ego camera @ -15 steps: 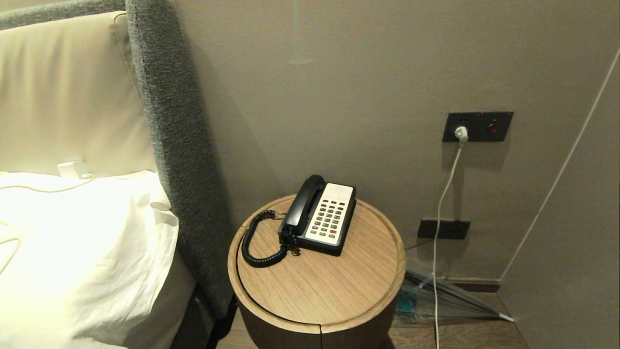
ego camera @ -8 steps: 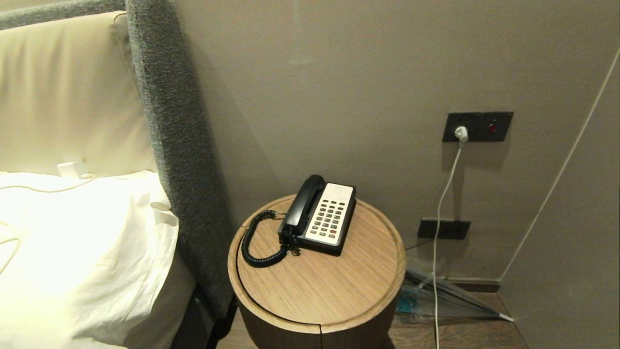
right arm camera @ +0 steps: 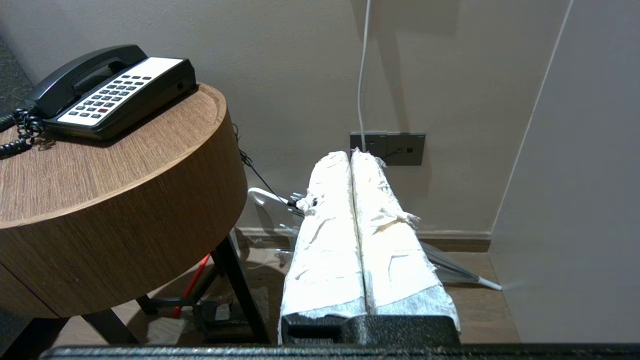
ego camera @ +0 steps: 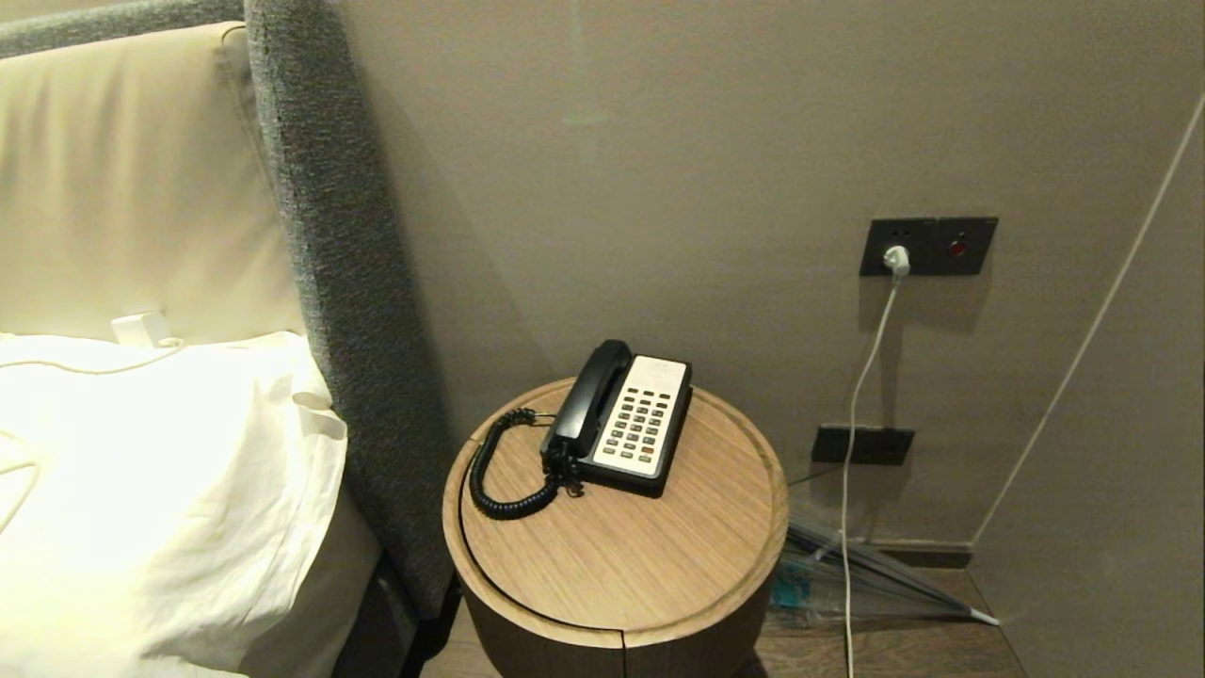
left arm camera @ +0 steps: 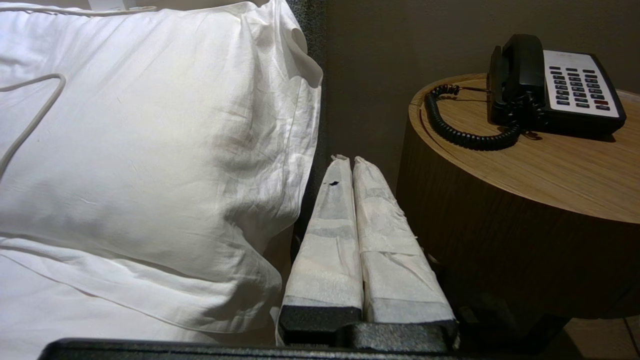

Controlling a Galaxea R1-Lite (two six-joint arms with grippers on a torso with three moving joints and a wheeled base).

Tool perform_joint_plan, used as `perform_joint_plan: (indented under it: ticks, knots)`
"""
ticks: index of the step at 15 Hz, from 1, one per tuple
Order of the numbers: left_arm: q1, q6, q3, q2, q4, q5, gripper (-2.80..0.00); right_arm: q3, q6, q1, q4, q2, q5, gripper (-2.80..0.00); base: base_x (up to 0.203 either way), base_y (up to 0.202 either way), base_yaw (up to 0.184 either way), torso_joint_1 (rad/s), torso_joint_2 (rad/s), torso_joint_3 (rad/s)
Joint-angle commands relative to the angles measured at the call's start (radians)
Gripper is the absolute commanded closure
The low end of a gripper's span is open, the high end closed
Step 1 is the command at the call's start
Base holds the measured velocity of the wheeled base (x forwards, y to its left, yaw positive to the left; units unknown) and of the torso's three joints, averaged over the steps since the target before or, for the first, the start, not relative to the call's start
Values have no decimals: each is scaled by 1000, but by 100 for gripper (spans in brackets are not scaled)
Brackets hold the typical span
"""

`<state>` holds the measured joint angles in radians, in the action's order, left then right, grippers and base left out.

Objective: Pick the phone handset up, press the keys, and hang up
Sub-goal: Pick up the desk phone handset

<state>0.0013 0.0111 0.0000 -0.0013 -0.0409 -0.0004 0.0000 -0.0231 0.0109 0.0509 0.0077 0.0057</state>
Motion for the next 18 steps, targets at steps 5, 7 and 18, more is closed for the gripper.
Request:
perform_joint_plan:
  ticks: [5,7,18]
  knots:
    - [0,-8,18,1,-2,2,0,20,0,0,1,2,0,0,0,0,0,0,0,0]
    - [0,-8,18,1,-2,2,0,20,0,0,1,2,0,0,0,0,0,1,1,-47]
    - [0,-14,19,1,-4,2,0,20,0,0,1,2,0,0,0,0,0,2,3,-188]
